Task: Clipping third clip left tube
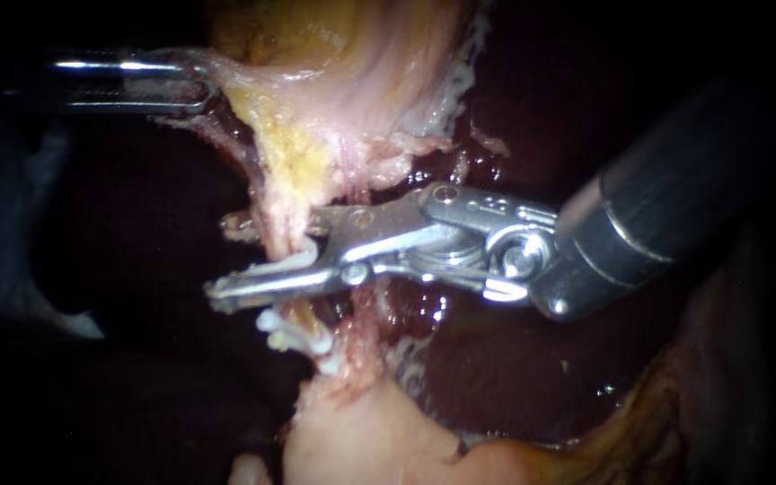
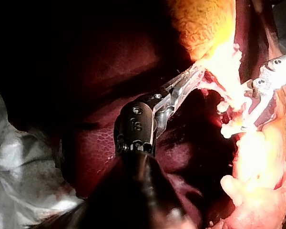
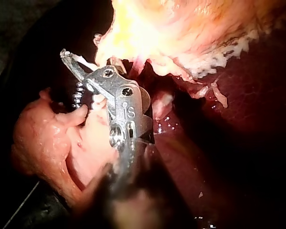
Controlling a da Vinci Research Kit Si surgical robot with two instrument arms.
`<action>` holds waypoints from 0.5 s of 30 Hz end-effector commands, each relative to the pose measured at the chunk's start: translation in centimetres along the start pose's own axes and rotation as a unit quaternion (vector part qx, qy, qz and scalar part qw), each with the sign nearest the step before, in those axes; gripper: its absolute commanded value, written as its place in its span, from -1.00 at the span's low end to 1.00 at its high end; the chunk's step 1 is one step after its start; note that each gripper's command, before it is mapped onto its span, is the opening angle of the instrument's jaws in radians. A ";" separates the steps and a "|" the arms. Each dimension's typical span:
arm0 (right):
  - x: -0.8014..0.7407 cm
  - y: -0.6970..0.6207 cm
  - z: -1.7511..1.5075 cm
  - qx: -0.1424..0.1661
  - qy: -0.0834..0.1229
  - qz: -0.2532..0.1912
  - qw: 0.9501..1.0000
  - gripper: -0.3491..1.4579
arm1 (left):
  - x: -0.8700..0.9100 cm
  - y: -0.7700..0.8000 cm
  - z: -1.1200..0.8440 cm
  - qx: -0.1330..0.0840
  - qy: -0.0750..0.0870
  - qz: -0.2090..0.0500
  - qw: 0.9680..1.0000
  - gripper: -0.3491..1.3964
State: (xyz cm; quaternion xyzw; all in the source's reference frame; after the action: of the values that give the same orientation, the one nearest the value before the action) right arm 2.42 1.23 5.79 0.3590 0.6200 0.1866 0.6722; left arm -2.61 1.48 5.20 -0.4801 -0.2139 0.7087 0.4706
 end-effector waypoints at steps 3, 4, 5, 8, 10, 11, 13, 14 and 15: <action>0.04 -0.03 -0.01 -0.003 0.000 0.000 1.000 -0.15 | 0.00 -0.01 0.00 -0.001 0.000 0.000 1.000 -1.00; 0.04 -0.04 -0.01 -0.005 0.000 0.001 1.000 -0.15 | 0.00 -0.01 0.00 -0.001 0.000 0.000 1.000 -1.00; 0.05 -0.04 -0.01 -0.005 0.000 0.001 1.000 -0.15 | 0.00 -0.01 0.00 -0.001 0.000 0.000 1.000 -1.00; 0.06 -0.04 -0.02 -0.005 0.000 0.001 1.000 -0.16 | 0.00 -0.01 0.00 -0.001 0.000 0.000 1.000 -1.00; 0.06 -0.04 -0.01 -0.006 0.001 0.001 1.000 -0.16 | 0.00 -0.01 0.00 -0.001 0.000 0.000 1.000 -1.00; 0.06 -0.04 -0.01 -0.006 0.001 0.001 1.000 -0.16 | 0.00 -0.01 0.00 -0.001 0.000 0.000 1.000 -1.00; 0.07 -0.03 -0.01 -0.008 0.001 0.002 1.000 -0.18 | 0.00 -0.01 0.00 -0.001 0.000 0.000 1.000 -1.00; 0.07 -0.03 -0.01 -0.010 0.001 0.002 1.000 -0.20 | 0.00 -0.01 0.00 -0.001 0.000 0.000 1.000 -1.00; 0.07 -0.03 -0.01 -0.011 0.002 0.005 1.000 -0.23 | 0.00 -0.02 0.00 -0.001 0.000 0.000 1.000 -1.00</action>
State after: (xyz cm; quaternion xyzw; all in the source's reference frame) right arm 2.40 1.27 5.73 0.3560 0.6163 0.1988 0.6737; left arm -2.60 1.49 5.21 -0.4802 -0.2140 0.7089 0.4702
